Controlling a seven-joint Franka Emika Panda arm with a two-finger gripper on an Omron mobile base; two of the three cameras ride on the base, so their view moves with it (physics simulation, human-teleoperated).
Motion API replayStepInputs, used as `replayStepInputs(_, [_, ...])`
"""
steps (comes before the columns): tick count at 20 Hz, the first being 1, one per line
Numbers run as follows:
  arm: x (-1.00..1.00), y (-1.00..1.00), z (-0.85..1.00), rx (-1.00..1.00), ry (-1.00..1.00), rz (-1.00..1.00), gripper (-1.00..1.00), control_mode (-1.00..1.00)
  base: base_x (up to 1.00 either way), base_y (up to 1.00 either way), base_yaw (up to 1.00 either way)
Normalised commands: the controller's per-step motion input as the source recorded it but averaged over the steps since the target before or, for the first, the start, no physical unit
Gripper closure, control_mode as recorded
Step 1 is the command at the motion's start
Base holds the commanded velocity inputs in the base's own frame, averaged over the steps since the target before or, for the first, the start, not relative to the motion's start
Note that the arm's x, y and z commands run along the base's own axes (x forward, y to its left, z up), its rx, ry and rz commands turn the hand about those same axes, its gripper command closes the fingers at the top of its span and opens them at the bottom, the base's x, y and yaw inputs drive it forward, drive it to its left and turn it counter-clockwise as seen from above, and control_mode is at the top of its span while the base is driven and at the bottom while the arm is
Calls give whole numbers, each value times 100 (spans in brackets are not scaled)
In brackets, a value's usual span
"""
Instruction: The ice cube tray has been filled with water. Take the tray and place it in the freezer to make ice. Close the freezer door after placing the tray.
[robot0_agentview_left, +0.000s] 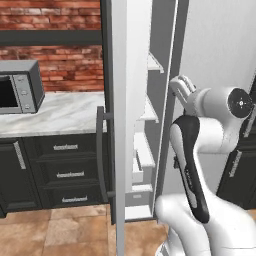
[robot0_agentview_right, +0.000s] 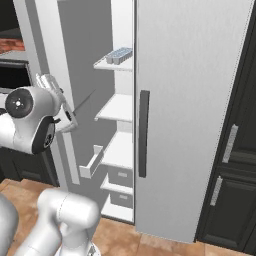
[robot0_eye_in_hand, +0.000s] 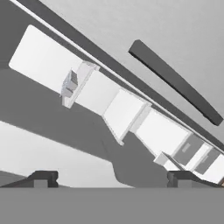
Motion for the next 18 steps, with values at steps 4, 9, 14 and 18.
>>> replayStepInputs(4, [-17, 62, 3, 0, 0, -10, -100, -100, 0, 0, 0])
replayStepInputs(9, [-44, 33, 11, -2, 8, 3, -100, -100, 0, 0, 0])
replayStepInputs(14, [-58, 31, 6, -9, 10, 20, -100, -100, 0, 0, 0])
replayStepInputs(18, [-53, 45, 0, -12, 17, 33, -100, -100, 0, 0, 0])
